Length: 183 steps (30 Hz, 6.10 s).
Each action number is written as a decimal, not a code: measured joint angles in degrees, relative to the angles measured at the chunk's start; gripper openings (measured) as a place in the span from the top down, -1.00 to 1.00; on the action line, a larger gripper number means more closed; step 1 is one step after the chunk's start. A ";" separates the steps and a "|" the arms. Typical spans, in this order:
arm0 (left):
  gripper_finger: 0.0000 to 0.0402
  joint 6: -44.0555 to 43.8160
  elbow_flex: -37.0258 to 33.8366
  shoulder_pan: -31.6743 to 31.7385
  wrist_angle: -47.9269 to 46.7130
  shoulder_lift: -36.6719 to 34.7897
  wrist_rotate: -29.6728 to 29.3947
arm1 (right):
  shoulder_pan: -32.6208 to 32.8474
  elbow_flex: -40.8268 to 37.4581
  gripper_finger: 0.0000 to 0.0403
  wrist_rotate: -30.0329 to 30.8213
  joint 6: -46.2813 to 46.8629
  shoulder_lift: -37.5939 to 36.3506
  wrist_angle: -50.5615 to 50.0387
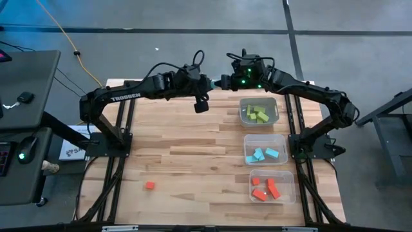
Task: Sort & place blocks by color
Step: Put the light blue block into the top transparent bin, then put the orange block into the bottom transparent bin
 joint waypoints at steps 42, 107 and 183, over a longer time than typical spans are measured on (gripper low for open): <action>0.16 -6.51 0.02 0.09 -13.43 -7.01 -1.57 | 16.39 -0.09 0.81 7.52 6.05 0.07 -38.34; 0.16 -39.47 0.00 -3.39 -44.39 -7.87 1.27 | 31.02 -28.72 0.39 12.41 10.06 -2.02 -30.71; 0.02 -69.20 -35.41 -69.49 -24.63 -8.48 6.94 | 33.11 -16.61 0.23 12.62 9.08 -2.37 -37.35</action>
